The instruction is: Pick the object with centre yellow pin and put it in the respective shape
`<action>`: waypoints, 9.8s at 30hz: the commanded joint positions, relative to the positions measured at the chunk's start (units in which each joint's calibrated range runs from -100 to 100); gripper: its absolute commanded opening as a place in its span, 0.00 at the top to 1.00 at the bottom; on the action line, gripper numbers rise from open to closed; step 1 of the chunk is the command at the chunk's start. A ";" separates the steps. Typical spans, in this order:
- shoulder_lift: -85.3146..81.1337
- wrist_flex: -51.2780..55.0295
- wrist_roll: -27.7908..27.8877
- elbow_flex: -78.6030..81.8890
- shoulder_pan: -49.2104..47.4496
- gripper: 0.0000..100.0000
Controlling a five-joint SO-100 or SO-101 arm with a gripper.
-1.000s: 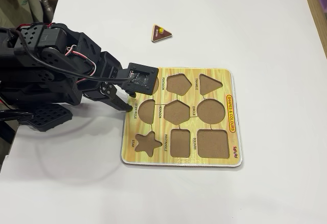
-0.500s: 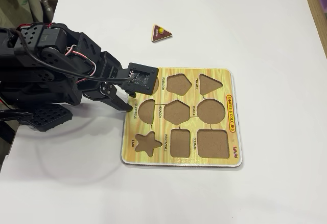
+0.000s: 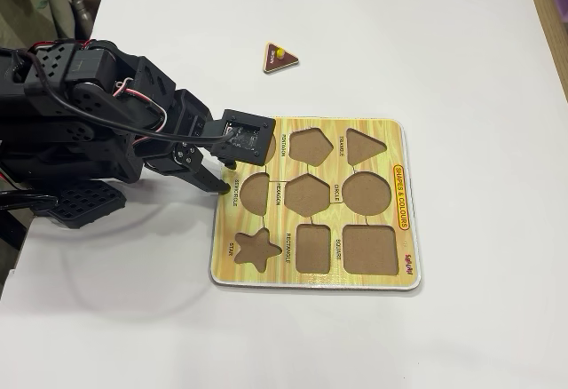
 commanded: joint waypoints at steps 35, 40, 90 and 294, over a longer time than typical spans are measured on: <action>88.82 0.22 -16.35 -82.19 -40.61 0.88; 95.69 0.31 -18.34 -90.02 -45.89 0.88; 109.24 0.66 -17.92 -99.01 -48.13 0.88; 60.88 -12.65 4.72 -54.59 -3.41 0.94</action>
